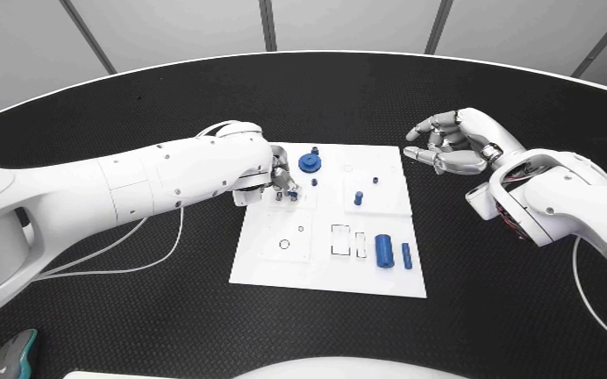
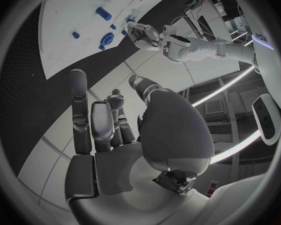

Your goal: Assemble the parts on the task board

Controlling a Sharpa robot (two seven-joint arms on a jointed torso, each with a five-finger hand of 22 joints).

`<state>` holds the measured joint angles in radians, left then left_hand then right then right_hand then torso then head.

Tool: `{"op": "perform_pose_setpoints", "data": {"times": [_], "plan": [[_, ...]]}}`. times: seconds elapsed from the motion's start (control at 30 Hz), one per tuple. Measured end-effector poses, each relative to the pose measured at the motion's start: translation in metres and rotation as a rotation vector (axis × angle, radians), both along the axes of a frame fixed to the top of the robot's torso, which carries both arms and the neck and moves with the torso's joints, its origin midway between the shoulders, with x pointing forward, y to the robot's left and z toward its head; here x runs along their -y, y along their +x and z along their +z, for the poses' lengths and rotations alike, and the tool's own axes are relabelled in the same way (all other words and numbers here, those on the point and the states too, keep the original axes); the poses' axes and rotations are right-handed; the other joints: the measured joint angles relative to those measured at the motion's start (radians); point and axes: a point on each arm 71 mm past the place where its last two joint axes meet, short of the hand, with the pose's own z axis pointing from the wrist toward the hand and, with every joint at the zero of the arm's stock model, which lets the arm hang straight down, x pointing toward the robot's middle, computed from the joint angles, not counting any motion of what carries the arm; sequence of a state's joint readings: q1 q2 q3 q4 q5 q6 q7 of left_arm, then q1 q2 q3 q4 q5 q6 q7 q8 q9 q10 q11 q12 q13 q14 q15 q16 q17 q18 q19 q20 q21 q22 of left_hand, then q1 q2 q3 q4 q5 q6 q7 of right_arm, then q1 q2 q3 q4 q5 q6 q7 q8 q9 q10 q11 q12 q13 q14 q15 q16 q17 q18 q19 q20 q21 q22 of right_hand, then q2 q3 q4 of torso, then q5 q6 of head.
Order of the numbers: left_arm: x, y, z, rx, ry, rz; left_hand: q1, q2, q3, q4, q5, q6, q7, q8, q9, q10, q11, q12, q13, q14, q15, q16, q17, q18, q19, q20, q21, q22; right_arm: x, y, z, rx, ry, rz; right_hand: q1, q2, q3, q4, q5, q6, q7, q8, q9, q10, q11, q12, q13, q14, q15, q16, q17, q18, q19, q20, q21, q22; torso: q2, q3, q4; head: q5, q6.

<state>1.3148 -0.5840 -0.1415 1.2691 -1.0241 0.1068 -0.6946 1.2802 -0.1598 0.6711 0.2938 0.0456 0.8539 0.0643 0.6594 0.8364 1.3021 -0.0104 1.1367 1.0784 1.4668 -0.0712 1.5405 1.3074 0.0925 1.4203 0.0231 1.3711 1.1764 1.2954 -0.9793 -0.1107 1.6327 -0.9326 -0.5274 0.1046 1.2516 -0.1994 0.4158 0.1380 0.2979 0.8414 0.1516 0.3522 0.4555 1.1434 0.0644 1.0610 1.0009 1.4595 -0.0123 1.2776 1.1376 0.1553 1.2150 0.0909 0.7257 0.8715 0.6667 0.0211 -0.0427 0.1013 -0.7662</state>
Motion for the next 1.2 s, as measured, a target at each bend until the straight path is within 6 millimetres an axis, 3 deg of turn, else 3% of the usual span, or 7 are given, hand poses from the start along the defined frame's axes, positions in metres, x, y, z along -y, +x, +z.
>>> {"op": "perform_pose_setpoints", "data": {"times": [0.63,1.2], "plan": [[-0.0007,-0.0017,-0.0046,0.007,0.020,-0.006,-0.017,-0.009,0.021,-0.021,0.000,0.000,0.000,0.007,0.007,0.012,-0.005,0.016,0.012,0.000,0.000,0.000,0.000,0.000,0.000,0.000,0.004,0.006,-0.0002,0.0005,-0.0001,0.001,0.000,0.002,0.000,0.000,0.000,0.000,0.000,0.000,0.000,0.000,0.000,0.000,0.000,0.000,0.000,0.000,0.000,0.000,0.000,0.000,0.000,0.000,-0.004,-0.001,-0.001,0.0003,0.0001,0.000,-0.004],[0.0002,-0.0046,-0.0068,-0.019,0.040,-0.036,-0.023,-0.002,0.022,-0.022,-0.001,0.004,-0.003,0.008,0.007,0.015,-0.008,0.017,0.013,0.000,0.000,0.000,0.000,0.000,0.000,0.000,0.004,0.010,0.0005,0.0006,-0.0002,0.000,-0.001,0.001,0.000,0.000,0.000,0.000,0.000,0.000,0.000,0.000,0.001,0.000,0.000,0.000,0.000,0.000,0.000,0.000,0.000,0.000,0.000,0.000,-0.004,-0.003,0.000,0.0006,0.0005,-0.001,-0.007]]}}
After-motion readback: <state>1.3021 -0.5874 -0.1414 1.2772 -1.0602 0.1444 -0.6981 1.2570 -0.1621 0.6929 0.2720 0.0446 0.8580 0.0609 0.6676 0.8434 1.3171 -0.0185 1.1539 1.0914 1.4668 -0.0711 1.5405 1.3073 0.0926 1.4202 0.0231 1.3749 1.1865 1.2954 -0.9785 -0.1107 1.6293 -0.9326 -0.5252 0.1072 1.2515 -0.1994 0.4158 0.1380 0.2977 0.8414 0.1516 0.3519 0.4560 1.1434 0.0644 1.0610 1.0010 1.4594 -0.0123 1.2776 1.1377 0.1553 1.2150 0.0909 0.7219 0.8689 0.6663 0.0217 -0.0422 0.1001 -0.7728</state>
